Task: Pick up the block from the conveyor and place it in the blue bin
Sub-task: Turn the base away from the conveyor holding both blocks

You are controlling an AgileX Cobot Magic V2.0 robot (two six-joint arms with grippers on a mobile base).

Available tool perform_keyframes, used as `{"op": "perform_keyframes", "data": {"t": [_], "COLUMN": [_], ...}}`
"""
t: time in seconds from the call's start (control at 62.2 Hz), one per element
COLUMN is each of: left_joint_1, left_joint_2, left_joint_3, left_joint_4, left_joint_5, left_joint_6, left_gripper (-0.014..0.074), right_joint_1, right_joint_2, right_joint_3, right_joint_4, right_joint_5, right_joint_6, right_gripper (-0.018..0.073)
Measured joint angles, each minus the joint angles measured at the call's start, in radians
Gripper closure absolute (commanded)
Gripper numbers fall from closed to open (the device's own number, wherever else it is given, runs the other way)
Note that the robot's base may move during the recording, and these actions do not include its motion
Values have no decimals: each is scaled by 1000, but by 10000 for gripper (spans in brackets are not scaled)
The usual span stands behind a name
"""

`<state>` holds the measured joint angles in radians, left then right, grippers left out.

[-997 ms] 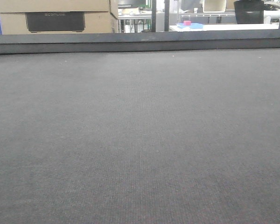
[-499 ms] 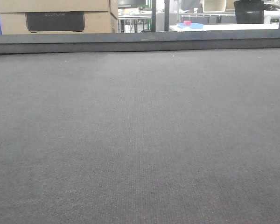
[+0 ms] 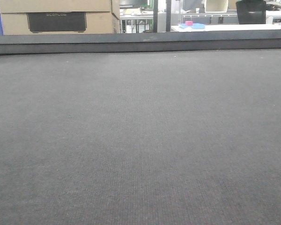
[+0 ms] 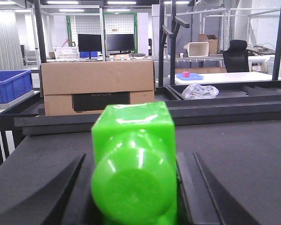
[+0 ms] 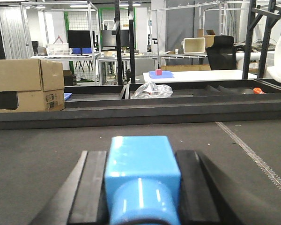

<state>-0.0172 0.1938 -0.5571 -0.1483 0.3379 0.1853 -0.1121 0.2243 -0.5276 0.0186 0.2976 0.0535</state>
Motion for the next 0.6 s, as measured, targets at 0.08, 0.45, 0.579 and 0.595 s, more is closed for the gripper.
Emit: {"op": "perform_keyframes", "data": {"t": [0.08,0.45,0.579,0.595], "left_joint_1": [0,0,0,0], "left_joint_2": [0,0,0,0], "left_joint_3": [0,2,2,2], "left_joint_4": [0,0,0,0], "left_joint_5": [0,0,0,0], "left_joint_6": [0,0,0,0], "left_gripper": [707,707,707,707], "right_joint_1": [0,0,0,0], "right_joint_2": [0,0,0,0], "right_joint_3": [0,0,0,0], "right_joint_4": [0,0,0,0], "right_joint_5": [0,0,-2,-2], "right_joint_6": [0,0,0,0], "right_gripper": [721,721,721,721]}}
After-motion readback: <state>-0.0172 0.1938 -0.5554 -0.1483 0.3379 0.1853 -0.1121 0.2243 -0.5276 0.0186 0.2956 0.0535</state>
